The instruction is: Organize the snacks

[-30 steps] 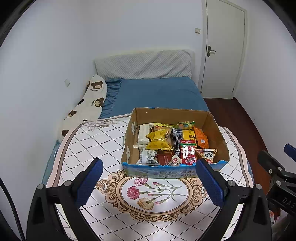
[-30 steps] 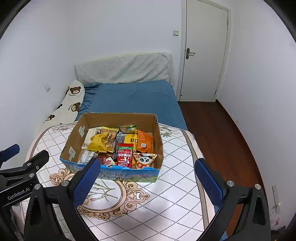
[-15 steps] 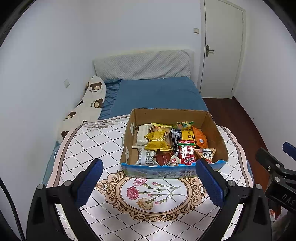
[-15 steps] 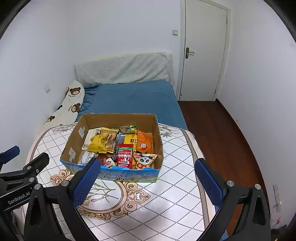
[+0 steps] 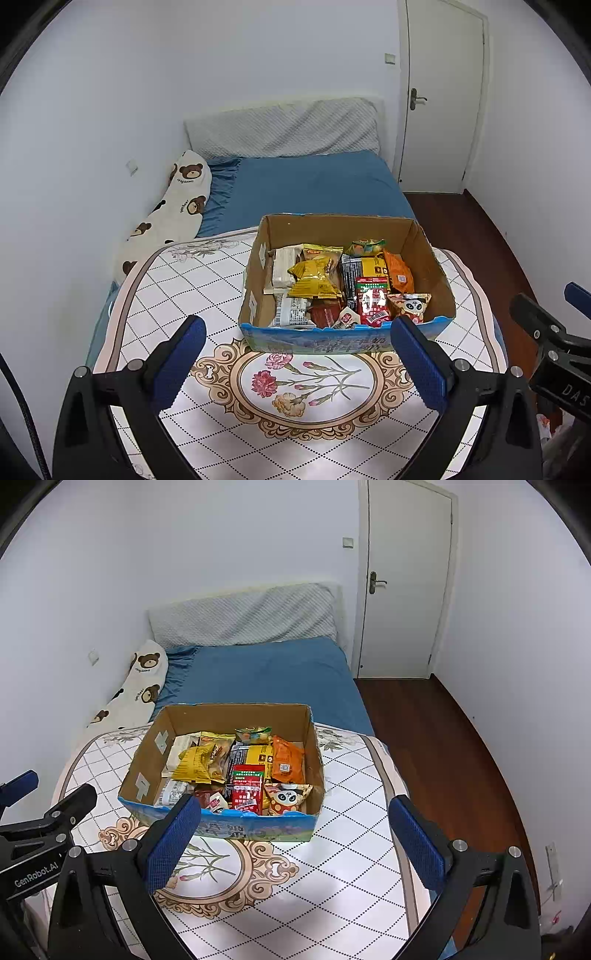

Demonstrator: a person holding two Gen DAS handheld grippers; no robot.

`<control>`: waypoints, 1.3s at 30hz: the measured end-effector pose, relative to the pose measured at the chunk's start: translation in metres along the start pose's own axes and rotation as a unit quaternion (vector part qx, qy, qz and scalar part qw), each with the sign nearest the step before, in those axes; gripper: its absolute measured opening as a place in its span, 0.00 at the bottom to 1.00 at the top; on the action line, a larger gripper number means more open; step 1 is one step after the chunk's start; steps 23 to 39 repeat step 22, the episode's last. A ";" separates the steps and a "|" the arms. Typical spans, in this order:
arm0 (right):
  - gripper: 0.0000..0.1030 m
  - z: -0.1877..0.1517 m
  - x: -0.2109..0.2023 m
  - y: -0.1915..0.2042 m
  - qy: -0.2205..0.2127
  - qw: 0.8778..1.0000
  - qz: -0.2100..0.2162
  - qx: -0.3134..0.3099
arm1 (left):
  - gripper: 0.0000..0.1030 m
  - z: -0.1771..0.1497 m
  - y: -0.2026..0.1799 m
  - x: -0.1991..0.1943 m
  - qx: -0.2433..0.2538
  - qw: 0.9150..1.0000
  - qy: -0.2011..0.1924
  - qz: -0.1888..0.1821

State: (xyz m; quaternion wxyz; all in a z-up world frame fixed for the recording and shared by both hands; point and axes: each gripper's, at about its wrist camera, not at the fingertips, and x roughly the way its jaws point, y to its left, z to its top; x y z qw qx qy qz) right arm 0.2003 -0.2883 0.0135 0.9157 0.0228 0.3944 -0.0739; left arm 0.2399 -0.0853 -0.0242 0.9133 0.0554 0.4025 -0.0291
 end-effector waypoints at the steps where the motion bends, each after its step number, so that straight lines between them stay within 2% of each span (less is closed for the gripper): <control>1: 1.00 0.000 0.000 0.000 0.000 1.000 0.000 0.000 | 0.99 0.000 0.000 0.000 0.000 1.000 0.000 0.000; 39: 1.00 -0.001 -0.003 -0.003 0.003 1.000 -0.002 0.006 | 0.99 -0.004 -0.002 -0.004 0.005 1.000 -0.001 0.002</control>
